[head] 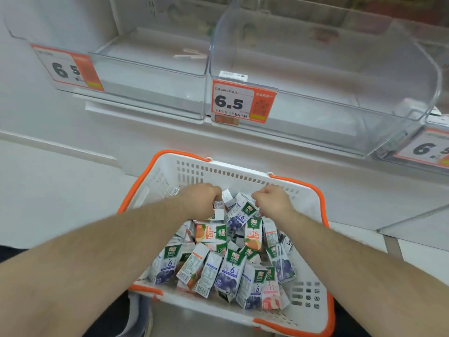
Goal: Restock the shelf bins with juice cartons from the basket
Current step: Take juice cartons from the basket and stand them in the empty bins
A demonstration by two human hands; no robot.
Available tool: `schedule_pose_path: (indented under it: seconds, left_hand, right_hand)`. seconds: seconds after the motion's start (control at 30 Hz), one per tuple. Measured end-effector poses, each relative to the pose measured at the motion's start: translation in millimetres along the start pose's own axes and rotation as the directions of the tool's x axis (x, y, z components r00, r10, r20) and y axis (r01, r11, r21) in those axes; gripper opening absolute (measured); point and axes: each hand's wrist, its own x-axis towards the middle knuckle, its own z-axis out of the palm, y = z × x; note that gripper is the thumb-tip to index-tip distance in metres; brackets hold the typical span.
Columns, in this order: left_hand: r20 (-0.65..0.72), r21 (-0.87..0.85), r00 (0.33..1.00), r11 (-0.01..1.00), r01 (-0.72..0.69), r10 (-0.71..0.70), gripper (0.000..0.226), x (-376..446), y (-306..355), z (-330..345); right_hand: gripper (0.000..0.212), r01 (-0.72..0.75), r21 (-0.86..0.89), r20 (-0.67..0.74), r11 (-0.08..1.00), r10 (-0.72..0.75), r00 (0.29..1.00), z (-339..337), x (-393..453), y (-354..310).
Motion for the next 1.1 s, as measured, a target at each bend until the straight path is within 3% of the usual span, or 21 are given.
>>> schedule_pose_path:
  seconds: [0.07,0.17,0.3,0.43,0.53,0.6,0.77,0.93,1.1]
  left_hand:
    - [0.043,0.071,0.999,0.997,-0.023,0.020,0.046,14.3,0.9,16.9]
    - [0.110,0.195,0.992,0.977,-0.083,0.062,0.058,32.5,0.2,36.6]
    - [0.128,0.236,0.990,0.968,-0.087,0.058,0.055,50.9,-1.9,56.2]
    - [0.064,0.210,0.996,0.975,-0.077,0.065,0.044,59.5,-5.4,66.9]
    - [0.013,0.072,0.999,0.997,-0.035,0.034,0.037,58.7,-9.8,55.5]
    - [-0.018,-0.125,1.000,0.992,0.015,-0.017,0.039,52.8,-10.9,38.7]
    - [-0.066,-0.589,0.994,0.807,0.033,-0.088,0.044,23.3,0.9,-21.9]
    - [-0.097,-0.765,0.992,0.644,-0.020,-0.084,0.053,-9.8,19.7,-77.3]
    - [-0.123,-0.873,0.992,0.476,-0.105,-0.006,0.032,-42.2,37.1,-120.2]
  right_hand:
    - [0.015,-0.042,-0.105,0.058,0.994,0.048,0.997,9.0,9.3,13.5]
    - [0.044,-0.076,-0.151,0.087,0.986,0.090,0.992,22.1,18.8,25.8]
    - [0.071,-0.157,-0.092,0.038,0.983,0.161,0.986,45.6,32.7,37.0]
    - [0.068,-0.143,-0.086,-0.021,0.986,0.142,0.990,58.4,35.5,37.1]
    - [0.069,-0.072,-0.023,-0.057,0.997,0.071,0.996,47.0,25.3,30.4]
    - [0.079,0.007,-0.022,-0.071,1.000,-0.009,0.997,34.5,14.3,25.2]
    - [0.089,0.231,-0.007,-0.073,0.973,-0.231,0.970,-1.7,-17.9,4.3]
    - [0.090,0.408,-0.003,-0.109,0.913,-0.406,0.907,-34.0,-50.9,-25.6]
    - [0.085,0.531,0.008,-0.161,0.847,-0.523,0.837,-60.5,-89.2,-57.6]
